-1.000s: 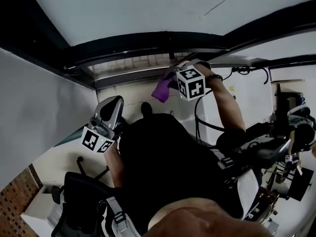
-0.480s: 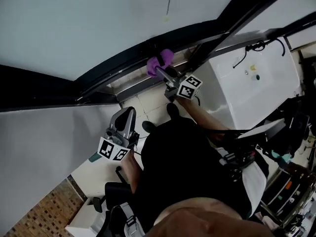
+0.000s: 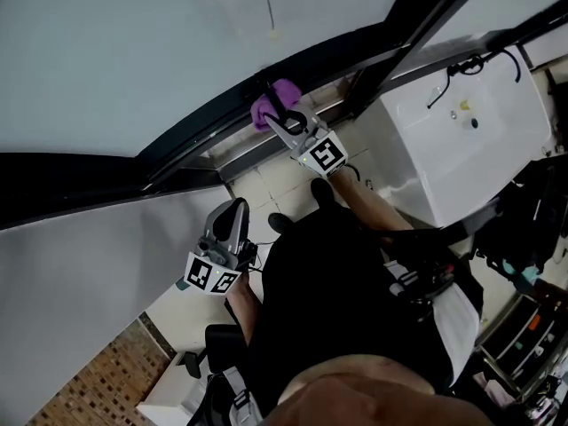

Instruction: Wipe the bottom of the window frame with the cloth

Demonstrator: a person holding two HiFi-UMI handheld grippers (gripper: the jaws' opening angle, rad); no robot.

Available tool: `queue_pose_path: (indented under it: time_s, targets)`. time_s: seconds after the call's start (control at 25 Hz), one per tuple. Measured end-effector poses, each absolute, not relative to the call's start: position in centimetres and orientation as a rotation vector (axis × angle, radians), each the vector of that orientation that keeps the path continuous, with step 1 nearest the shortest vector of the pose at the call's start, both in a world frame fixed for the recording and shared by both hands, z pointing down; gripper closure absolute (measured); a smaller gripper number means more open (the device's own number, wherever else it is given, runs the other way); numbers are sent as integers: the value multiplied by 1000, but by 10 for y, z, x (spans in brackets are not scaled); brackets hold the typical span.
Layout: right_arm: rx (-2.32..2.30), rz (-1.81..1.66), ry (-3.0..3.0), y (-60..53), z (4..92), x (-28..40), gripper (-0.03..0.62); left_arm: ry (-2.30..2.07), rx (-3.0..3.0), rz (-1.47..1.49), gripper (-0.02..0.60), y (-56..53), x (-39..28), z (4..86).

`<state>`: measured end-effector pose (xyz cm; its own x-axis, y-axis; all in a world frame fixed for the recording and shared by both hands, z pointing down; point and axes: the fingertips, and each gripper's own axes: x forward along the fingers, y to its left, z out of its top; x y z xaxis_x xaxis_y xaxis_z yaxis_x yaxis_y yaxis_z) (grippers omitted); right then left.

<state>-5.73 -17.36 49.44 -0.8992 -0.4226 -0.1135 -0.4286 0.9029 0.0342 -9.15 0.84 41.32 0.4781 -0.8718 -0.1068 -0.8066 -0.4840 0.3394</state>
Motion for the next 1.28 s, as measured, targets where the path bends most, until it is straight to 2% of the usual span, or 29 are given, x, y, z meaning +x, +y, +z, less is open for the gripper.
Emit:
queue_pose_path:
  time_s: [0.16,0.32,0.48,0.64,0.8,1.08,1.16,1.28]
  targets:
    - [-542,107,2975,-126,483,-26,531,-1416,2490,-378,581,-1,-85,413]
    - [-458,151,3011,-88,431,4,531,-1391,2505,-383,580,-9,-87,415]
    - [-724,118,3246,-177,413,-29,531,-1368,2529,-405,580,-12,-83,413]
    - [-689,269,3480,-248,435,-89,531,-1367,2549,-430,580,-7,-75,406]
    - [-584,261,3573,-235,447,-88,532,-1417,2519,-438,580,-1,-84,407]
    - [-527,382,3516,-166,447,-45,531,-1425,2493,-431,580,-3,-92,416]
    - [-381,253,3525,-132,466,-24,531,-1415,2499,-426,580,-6,-89,417]
    - [-186,-154,3573,-101,526,10,531,-1397,2494,-417,580,-12,-88,422]
